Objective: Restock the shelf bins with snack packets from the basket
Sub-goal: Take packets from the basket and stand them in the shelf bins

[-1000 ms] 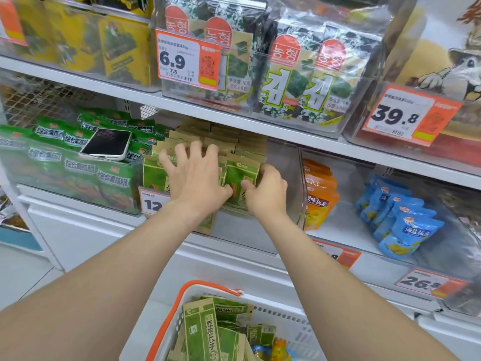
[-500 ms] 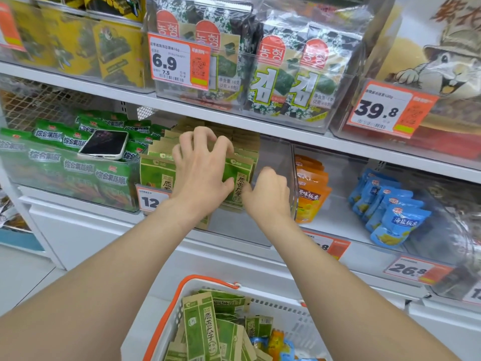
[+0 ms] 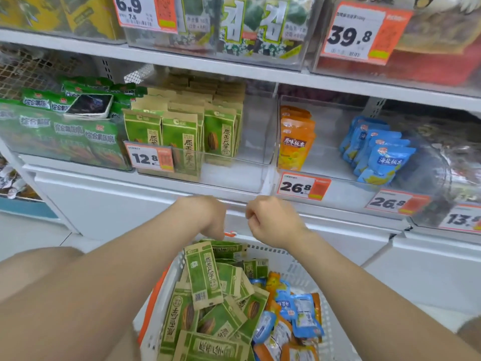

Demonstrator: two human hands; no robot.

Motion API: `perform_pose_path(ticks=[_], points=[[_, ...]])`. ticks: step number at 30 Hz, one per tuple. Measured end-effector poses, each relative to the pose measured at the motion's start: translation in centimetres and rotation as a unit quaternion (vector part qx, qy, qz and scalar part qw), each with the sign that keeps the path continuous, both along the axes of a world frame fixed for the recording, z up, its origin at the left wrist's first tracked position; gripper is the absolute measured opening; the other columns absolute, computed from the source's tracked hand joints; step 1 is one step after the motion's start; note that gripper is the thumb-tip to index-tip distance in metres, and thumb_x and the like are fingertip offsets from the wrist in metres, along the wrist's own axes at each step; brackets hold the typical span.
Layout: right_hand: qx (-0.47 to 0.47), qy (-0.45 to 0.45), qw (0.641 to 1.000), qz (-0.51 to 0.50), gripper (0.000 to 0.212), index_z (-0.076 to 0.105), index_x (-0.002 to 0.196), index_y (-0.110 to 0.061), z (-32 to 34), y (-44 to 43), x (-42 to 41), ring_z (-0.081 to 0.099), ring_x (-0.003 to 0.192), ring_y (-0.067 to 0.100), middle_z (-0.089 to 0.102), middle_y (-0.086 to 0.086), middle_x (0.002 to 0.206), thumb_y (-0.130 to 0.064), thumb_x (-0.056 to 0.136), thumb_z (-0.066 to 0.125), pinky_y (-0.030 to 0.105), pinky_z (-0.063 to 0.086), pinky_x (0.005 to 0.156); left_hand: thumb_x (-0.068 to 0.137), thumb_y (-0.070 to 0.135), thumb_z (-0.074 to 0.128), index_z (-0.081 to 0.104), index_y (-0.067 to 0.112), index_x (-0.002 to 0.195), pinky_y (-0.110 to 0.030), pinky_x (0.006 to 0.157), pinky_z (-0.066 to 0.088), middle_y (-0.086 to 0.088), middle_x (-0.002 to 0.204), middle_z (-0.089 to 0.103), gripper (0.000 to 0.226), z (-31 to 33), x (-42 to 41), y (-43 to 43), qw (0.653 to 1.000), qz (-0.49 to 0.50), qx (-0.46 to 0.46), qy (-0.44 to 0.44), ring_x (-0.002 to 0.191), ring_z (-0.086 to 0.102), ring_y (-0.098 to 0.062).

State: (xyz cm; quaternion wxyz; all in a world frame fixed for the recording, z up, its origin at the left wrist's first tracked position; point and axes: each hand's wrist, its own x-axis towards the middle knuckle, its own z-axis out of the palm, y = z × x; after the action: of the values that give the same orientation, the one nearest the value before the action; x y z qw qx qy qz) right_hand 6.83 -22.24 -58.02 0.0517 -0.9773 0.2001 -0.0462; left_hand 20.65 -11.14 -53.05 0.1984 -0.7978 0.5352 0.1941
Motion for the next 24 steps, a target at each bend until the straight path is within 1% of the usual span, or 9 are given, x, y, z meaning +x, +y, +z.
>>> perform_pose_path(ticks=[4,6,7,9,10,12,15,20,24], points=[[0.028,0.098,0.995,-0.019,0.022,0.069,0.103,-0.020,-2.2,0.8,-1.4,0.065,0.095,0.033,0.068,0.006,0.106,-0.017,0.090,0.051,0.038,0.053,0.072,0.097,0.034,0.065,0.052,0.017,0.077,-0.037,0.076,0.057,-0.001,0.085,0.060,0.029,-5.3,-0.8,0.1,0.997,-0.031,0.064,-0.014,0.077,0.059,-0.022],[0.036,0.124,0.991,-0.018,0.025,0.069,0.107,-0.020,-2.6,1.0,-1.8,0.064,0.096,0.034,0.067,0.008,0.109,-0.018,0.089,0.053,0.040,0.055,0.076,0.098,0.026,0.064,0.062,0.015,0.097,-0.037,0.077,0.057,-0.002,0.098,0.063,0.012,-7.7,-1.1,0.6,0.994,-0.064,0.090,-0.014,0.086,0.062,-0.022],[0.047,0.130,0.990,-0.017,0.026,0.069,0.109,-0.020,-2.6,1.0,-2.0,0.064,0.097,0.034,0.067,0.009,0.110,-0.018,0.089,0.053,0.041,0.056,0.079,0.098,0.023,0.064,0.063,0.015,0.113,-0.038,0.080,0.057,-0.003,0.109,0.064,0.017,-9.0,-1.2,0.9,0.991,-0.083,0.105,-0.017,0.094,0.064,-0.022],[0.059,0.133,0.989,-0.013,0.027,0.069,0.111,-0.021,-2.6,0.8,-2.1,0.064,0.099,0.034,0.067,0.009,0.110,-0.019,0.090,0.053,0.043,0.057,0.082,0.095,0.018,0.070,0.052,0.020,0.141,-0.038,0.080,0.053,-0.010,0.143,0.051,0.049,-11.4,-1.2,1.5,0.984,-0.114,0.132,-0.020,0.115,0.062,-0.026],[0.062,0.133,0.989,-0.008,0.026,0.069,0.111,-0.021,-2.6,0.8,-2.2,0.064,0.099,0.033,0.067,0.009,0.109,-0.018,0.091,0.052,0.044,0.057,0.082,0.093,0.015,0.073,0.044,0.023,0.150,-0.039,0.082,0.052,-0.012,0.158,0.037,0.065,-12.4,-1.2,1.9,0.982,-0.124,0.142,-0.021,0.122,0.060,-0.029],[0.061,0.127,0.990,0.001,0.026,0.069,0.111,-0.021,-2.6,0.8,-2.1,0.064,0.099,0.032,0.068,0.008,0.108,-0.018,0.091,0.052,0.043,0.057,0.079,0.090,0.011,0.076,0.033,0.029,0.158,-0.044,0.092,0.053,-0.011,0.171,0.016,0.082,-13.8,-1.1,2.5,0.974,-0.161,0.153,-0.041,0.131,0.056,-0.036],[0.062,0.119,0.991,0.004,0.027,0.069,0.111,-0.022,-2.7,0.8,-1.8,0.064,0.098,0.032,0.067,0.007,0.108,-0.016,0.092,0.051,0.038,0.051,0.073,0.092,0.015,0.076,0.030,0.029,0.159,-0.054,0.107,0.047,-0.010,0.170,0.021,0.083,-15.0,-0.9,2.8,0.959,-0.225,0.147,-0.086,0.139,0.047,-0.041],[0.071,0.131,0.989,0.022,0.027,0.067,0.113,-0.024,-2.9,1.6,-1.1,0.063,0.096,0.032,0.065,0.006,0.110,-0.018,0.092,0.053,0.034,0.041,0.068,0.101,0.015,0.063,0.044,0.014,0.146,-0.049,0.106,0.044,-0.012,0.148,0.050,0.049,-15.1,-1.5,2.3,0.937,-0.306,0.095,-0.142,0.133,0.050,-0.034],[0.075,0.171,0.982,0.026,0.027,0.066,0.117,-0.024,-2.7,1.9,-1.2,0.063,0.098,0.031,0.064,0.006,0.113,-0.020,0.093,0.055,0.036,0.047,0.070,0.101,0.026,0.066,0.060,0.018,0.134,-0.045,0.108,0.037,-0.005,0.137,0.064,0.035,-14.7,-1.1,1.3,0.933,-0.309,0.086,-0.167,0.135,0.043,-0.031]])
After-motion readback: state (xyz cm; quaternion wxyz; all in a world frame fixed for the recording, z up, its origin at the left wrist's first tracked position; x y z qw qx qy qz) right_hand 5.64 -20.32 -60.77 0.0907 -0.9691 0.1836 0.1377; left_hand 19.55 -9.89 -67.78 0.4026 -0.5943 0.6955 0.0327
